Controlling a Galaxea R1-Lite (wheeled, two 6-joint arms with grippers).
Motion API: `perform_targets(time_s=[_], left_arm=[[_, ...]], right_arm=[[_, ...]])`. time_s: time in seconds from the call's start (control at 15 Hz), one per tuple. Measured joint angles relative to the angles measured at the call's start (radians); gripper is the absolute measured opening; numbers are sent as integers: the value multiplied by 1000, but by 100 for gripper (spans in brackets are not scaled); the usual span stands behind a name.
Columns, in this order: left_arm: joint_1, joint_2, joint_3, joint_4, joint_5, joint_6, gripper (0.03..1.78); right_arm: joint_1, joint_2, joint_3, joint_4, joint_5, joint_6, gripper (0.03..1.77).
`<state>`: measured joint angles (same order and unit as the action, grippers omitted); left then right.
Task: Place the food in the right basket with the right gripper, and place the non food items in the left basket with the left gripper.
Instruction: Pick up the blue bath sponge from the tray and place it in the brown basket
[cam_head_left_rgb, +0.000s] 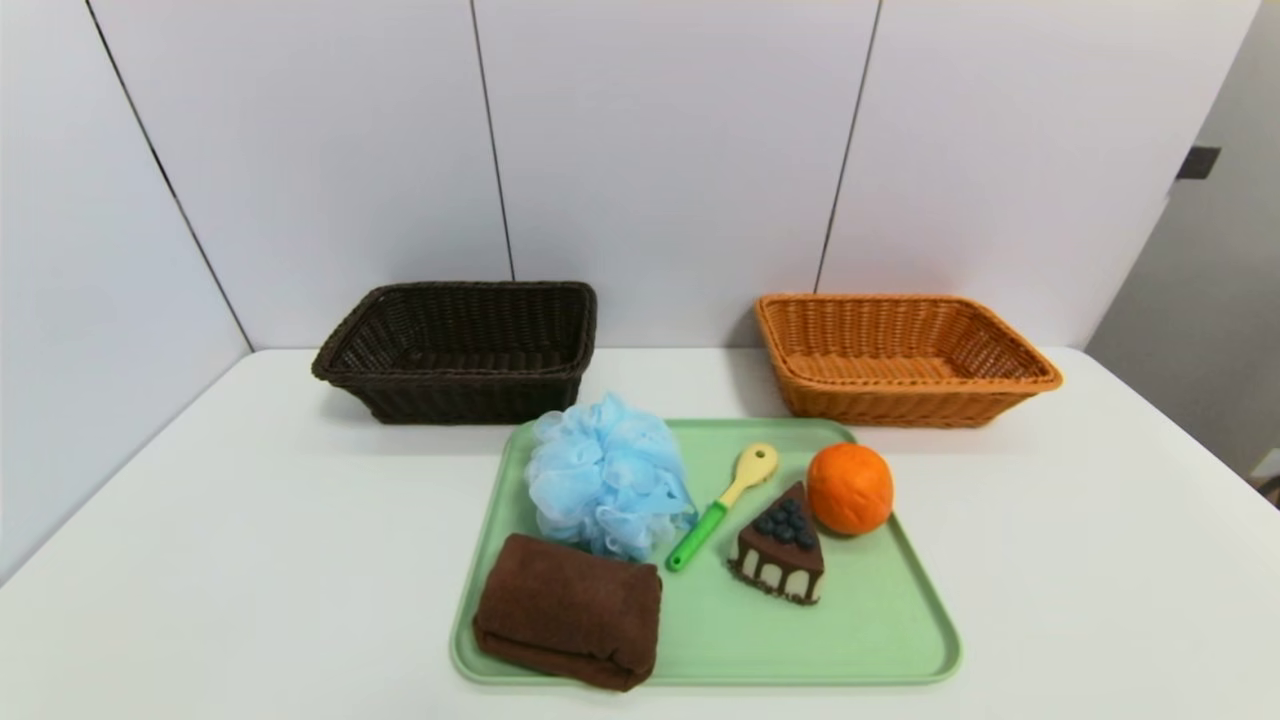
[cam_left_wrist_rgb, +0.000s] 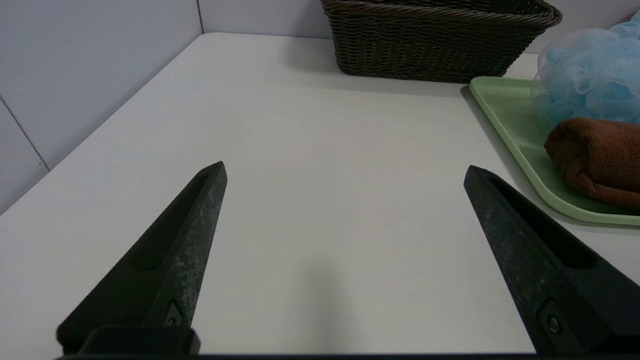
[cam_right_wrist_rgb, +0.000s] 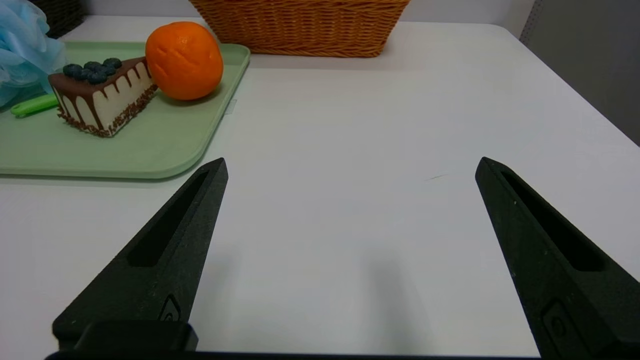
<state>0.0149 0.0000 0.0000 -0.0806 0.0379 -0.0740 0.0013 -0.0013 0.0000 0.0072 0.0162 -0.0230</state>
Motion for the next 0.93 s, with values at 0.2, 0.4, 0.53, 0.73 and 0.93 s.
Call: perform_targets(time_s=[0.2,0.4,0.53,0.73,0.93], left_arm=[[0,0,0,0,0,0,169],[0,0,0,0,0,0,169],[0,0,0,0,0,0,169],[0,0,0,0,0,0,169],[0,0,0,0,0,1,169]], right_arm=[[0,0,0,0,0,1,171],[0,0,0,-1,1,-5,171],[0,0,0,-1,1,-6,171],[0,0,0,-1,0,-4,171],[0,0,0,-3,0,-7,171]])
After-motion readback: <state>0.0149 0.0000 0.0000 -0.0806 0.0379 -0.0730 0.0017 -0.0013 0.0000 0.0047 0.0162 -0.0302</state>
